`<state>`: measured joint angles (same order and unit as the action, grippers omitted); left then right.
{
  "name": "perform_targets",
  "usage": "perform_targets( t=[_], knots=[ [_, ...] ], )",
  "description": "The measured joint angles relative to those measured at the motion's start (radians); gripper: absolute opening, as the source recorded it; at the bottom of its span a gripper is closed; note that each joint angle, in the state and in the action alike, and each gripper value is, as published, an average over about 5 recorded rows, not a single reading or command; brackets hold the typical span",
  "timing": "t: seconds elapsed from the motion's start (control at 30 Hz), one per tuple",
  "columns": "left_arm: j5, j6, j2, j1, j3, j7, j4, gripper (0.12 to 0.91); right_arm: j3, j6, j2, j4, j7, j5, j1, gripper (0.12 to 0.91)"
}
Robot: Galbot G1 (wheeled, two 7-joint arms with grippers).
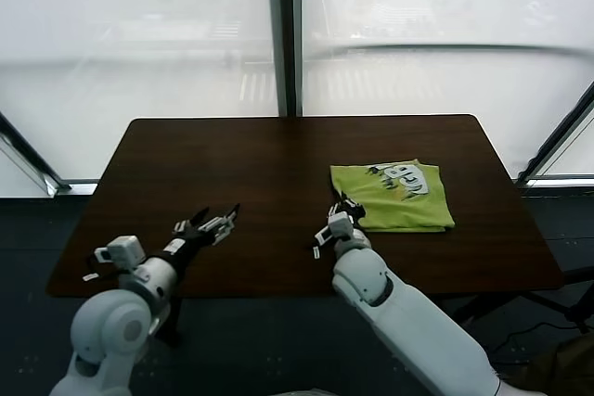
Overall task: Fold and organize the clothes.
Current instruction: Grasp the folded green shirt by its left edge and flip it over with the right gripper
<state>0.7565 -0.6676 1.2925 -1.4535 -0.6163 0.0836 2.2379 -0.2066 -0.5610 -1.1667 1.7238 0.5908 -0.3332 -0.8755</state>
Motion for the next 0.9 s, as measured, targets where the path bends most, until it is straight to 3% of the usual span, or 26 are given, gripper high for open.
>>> perform_targets(
  t=[0.27, 0.53, 0.73, 0.9],
  knots=[
    [0.014, 0.001, -0.009, 0.023, -0.036, 0.005, -0.009, 0.907, 0.017, 0.127, -0.009, 0.047, -0.078, -0.158, 0.013, 0.162],
    [0.121, -0.004, -0.087, 0.077, -0.195, 0.009, -0.083, 0.907, 0.007, 0.250, -0.097, 0.114, -0.162, -0.392, 0.051, 0.162],
    [0.149, 0.000, -0.138, 0.072, -0.337, 0.005, -0.140, 0.907, 0.038, 0.305, -0.159, 0.182, -0.166, -0.552, 0.105, 0.162],
    [0.145, 0.002, -0.136, 0.070, -0.376, 0.004, -0.146, 0.907, 0.097, 0.286, -0.124, 0.191, -0.171, -0.560, 0.119, 0.162]
  ],
)
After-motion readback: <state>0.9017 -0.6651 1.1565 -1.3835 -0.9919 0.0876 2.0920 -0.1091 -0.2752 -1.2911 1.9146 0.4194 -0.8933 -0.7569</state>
